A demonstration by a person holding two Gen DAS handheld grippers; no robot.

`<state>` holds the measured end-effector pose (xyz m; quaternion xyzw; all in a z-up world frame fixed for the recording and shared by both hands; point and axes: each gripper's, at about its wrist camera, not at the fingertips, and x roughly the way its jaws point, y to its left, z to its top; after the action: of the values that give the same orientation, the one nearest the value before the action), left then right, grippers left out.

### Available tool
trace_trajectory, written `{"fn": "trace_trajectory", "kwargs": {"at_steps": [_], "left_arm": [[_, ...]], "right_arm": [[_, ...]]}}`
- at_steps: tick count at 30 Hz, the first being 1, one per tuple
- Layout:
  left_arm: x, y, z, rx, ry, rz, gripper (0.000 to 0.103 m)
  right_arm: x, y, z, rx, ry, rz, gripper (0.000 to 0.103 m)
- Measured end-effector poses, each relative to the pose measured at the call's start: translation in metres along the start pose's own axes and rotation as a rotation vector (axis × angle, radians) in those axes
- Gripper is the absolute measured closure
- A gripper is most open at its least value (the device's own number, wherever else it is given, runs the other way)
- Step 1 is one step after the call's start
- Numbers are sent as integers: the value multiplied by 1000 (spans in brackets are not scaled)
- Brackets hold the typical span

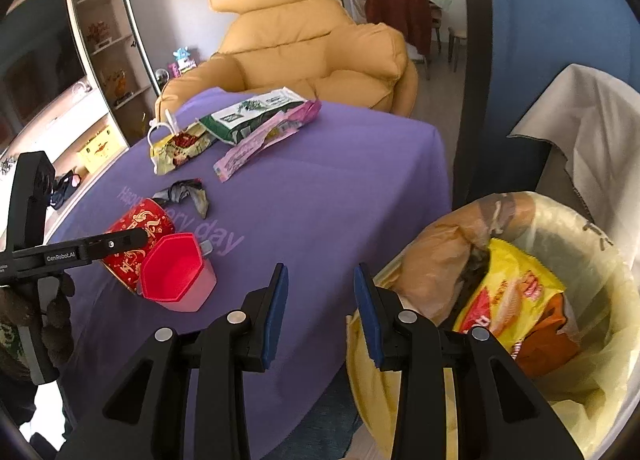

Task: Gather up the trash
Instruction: 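Grasp the red paper cup with the left tool, then lift the red cup with the left tool while the right tool grasps the grey wrapper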

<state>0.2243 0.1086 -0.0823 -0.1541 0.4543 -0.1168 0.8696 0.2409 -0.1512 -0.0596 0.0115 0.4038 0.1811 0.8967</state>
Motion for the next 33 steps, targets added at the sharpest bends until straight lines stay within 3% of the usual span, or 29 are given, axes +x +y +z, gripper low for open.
{"fn": "trace_trajectory", "kwargs": {"at_steps": [6, 11, 14, 20, 28, 33], "left_arm": [[-18, 10, -3, -2, -44, -1, 48], [-47, 31, -4, 24, -142, 116, 48], [-60, 48, -6, 15, -168, 159, 48], [-74, 84, -9, -73, -190, 144, 48], [-71, 107, -2, -124, -188, 135, 48], [-67, 114, 6, -141, -181, 122, 48]], "right_arm": [[8, 17, 8, -10, -1, 30, 70], [25, 50, 20, -61, 2, 87, 70], [39, 76, 31, -165, 0, 145, 70], [84, 97, 60, -360, -11, 112, 70], [134, 74, 75, -248, 51, 170, 70], [137, 112, 64, -333, 63, 277, 70]]}}
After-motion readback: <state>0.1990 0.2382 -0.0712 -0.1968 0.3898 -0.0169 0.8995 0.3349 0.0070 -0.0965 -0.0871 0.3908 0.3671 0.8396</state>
